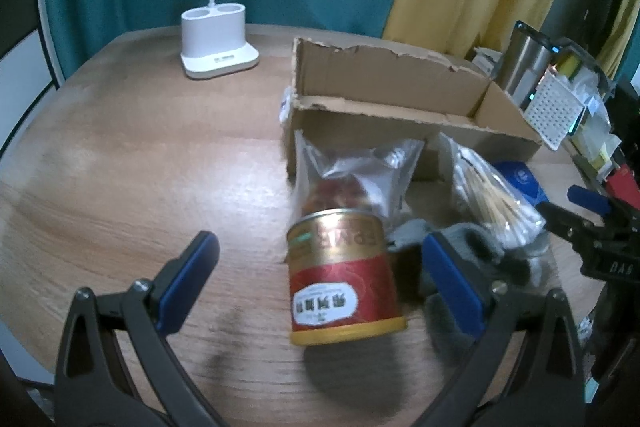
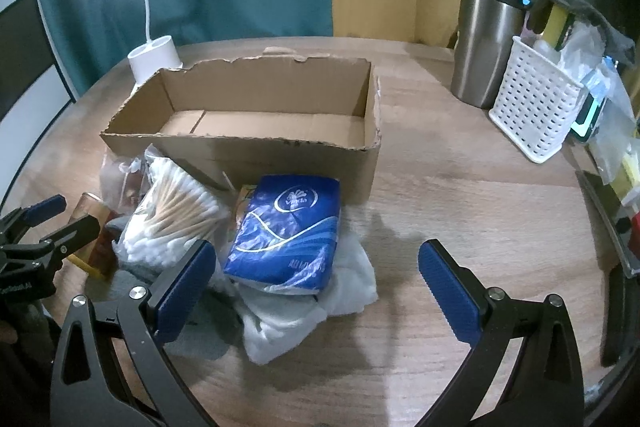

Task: Organize objects
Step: 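Grasp the red-and-gold tin can with the left gripper while the right grasps the blue tissue pack, then carry the tin can left while the right gripper lowers the tissue pack into the box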

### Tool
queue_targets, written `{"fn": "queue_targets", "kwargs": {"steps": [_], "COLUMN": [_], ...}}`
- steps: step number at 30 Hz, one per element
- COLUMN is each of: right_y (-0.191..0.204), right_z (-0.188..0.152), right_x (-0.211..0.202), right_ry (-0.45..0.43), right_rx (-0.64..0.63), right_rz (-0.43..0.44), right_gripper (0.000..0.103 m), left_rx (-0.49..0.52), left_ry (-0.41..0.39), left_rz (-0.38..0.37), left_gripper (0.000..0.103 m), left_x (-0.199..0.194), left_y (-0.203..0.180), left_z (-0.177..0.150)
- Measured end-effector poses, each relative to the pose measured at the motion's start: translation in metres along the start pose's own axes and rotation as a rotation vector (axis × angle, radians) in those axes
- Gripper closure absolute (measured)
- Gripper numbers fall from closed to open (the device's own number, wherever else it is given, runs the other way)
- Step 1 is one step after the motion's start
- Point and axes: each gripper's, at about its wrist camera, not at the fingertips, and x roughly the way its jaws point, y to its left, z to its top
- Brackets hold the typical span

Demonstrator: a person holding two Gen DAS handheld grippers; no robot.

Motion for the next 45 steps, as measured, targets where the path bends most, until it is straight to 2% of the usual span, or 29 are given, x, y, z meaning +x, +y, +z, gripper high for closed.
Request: {"fn": "queue_targets", "kwargs": {"steps": [10, 12, 14, 16, 20, 22, 23, 26, 29, 32, 45], "right_y": [0.002, 0.002, 0.002, 0.003, 0.002, 0.002, 0.002, 0.003, 0.006, 0.008, 0.009], "right_z": [0.005, 0.006, 0.006, 0.007, 0.007, 0.007, 0.007, 0.006, 0.004, 0.003, 0.000], "right_x": [0.016, 0.020, 0.022, 0.023, 0.024, 0.025, 0.025, 0.024, 0.024, 0.023, 0.009], "right_ry": [0.023, 0.029, 0.031, 0.029, 0.037, 0.036, 0.035, 0.029, 0.033, 0.036, 0.005], "right_rx": [-0.004, -0.011, -0.013, -0.017, -0.017, -0.016, -0.019, -0.030, -0.038, -0.040, -0.035], "right_rz": [0.009, 0.006, 0.011, 0.011, 0.018, 0.025, 0.024, 0.035, 0.040, 0.057, 0.046], "right_gripper": [0.000, 0.000, 0.000, 0.000, 0.008, 0.009, 0.009, 0.019, 0.024, 0.037, 0.048], "left_rx": [0.015, 0.019, 0.023, 0.026, 0.036, 0.036, 0.032, 0.037, 0.043, 0.041, 0.053], "left_ry": [0.039, 0.045, 0.056, 0.061, 0.069, 0.081, 0.089, 0.087, 0.082, 0.080, 0.036], "left_rz": [0.013, 0.012, 0.012, 0.013, -0.010, -0.027, -0.043, -0.044, -0.047, -0.050, -0.065], "left_gripper": [0.002, 0.004, 0.012, 0.013, 0.029, 0.040, 0.041, 0.043, 0.046, 0.046, 0.046], "left_x": [0.012, 0.013, 0.015, 0.014, 0.015, 0.016, 0.017, 0.016, 0.014, 0.012, -0.005], "left_y": [0.000, -0.001, -0.002, -0.004, -0.006, -0.008, -0.008, -0.010, -0.011, -0.012, -0.015], "left_z": [-0.003, -0.004, -0.004, -0.006, -0.006, -0.006, -0.007, -0.007, -0.008, -0.009, -0.004]}}
